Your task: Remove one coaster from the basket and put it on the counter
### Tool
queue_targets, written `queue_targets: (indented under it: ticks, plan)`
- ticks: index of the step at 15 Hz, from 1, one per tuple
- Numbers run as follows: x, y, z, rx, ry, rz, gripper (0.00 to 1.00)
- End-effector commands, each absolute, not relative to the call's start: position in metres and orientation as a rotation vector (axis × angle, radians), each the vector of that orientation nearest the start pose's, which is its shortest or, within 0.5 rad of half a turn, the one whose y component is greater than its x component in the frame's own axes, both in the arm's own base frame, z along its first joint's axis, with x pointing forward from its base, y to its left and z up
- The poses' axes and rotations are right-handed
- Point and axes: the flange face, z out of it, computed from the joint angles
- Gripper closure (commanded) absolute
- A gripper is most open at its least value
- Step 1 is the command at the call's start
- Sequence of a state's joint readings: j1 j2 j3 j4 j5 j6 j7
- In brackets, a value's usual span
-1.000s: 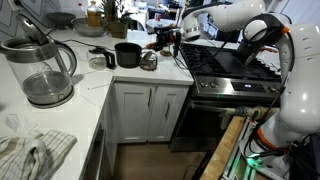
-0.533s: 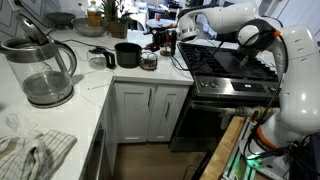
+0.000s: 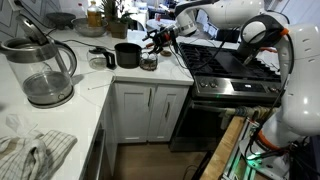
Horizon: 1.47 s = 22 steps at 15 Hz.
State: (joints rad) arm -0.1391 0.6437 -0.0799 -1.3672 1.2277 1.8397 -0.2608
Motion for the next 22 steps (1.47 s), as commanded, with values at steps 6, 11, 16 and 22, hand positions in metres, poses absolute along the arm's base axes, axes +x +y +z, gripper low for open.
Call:
queue_targets:
  ticks: [6, 11, 16, 22]
  plan:
    - [0.687, -0.050, 0.393, -2.323, 0.701, -0.185, 0.00]
    - [0.670, -0.040, 0.397, -2.511, 0.858, -0.114, 0.00]
    - [0.657, -0.042, 0.400, -2.699, 0.999, -0.043, 0.00]
    - [0.667, -0.046, 0.402, -2.882, 0.840, -0.158, 0.00]
